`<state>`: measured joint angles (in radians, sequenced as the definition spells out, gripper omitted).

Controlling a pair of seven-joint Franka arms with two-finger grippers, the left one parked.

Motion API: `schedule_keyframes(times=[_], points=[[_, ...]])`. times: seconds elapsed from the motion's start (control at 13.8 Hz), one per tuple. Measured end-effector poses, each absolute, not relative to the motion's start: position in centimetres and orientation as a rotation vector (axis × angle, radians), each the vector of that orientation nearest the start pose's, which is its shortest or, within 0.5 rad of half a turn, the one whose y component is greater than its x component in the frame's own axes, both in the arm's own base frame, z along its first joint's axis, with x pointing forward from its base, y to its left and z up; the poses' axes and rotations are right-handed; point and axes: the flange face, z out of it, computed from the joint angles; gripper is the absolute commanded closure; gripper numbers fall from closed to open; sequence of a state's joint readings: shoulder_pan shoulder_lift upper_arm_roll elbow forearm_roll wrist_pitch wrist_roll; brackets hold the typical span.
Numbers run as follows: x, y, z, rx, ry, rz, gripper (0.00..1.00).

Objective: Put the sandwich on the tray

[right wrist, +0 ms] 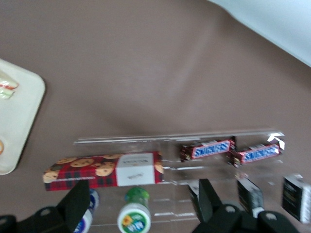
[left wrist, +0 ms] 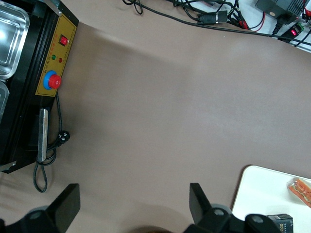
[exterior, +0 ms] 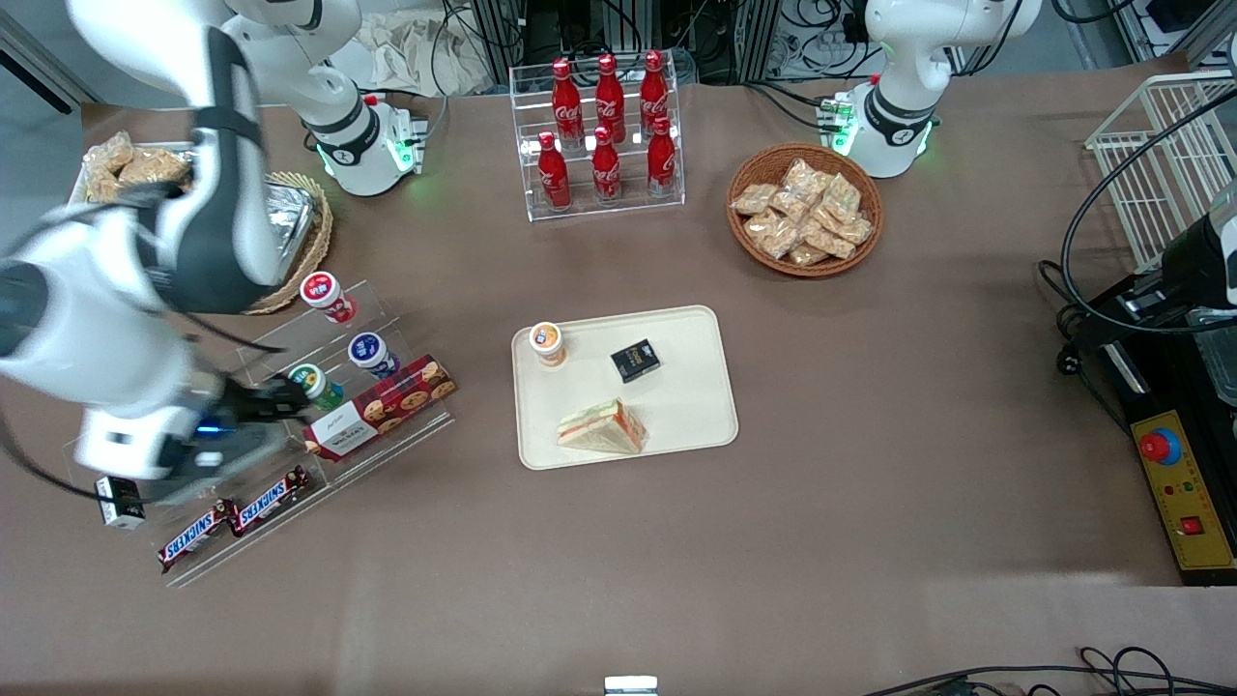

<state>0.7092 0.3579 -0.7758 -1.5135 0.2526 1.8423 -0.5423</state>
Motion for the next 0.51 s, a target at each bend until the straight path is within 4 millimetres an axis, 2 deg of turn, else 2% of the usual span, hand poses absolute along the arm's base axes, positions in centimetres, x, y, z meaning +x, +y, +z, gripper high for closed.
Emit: schedule_keyframes(times=[0.29, 0.51], points=[[63.5, -7.2, 54.9, -3.099, -0.445, -0.192, 0.01], [61.6, -13.2, 56.2, -3.097, -0.302, -0.193, 0.01]])
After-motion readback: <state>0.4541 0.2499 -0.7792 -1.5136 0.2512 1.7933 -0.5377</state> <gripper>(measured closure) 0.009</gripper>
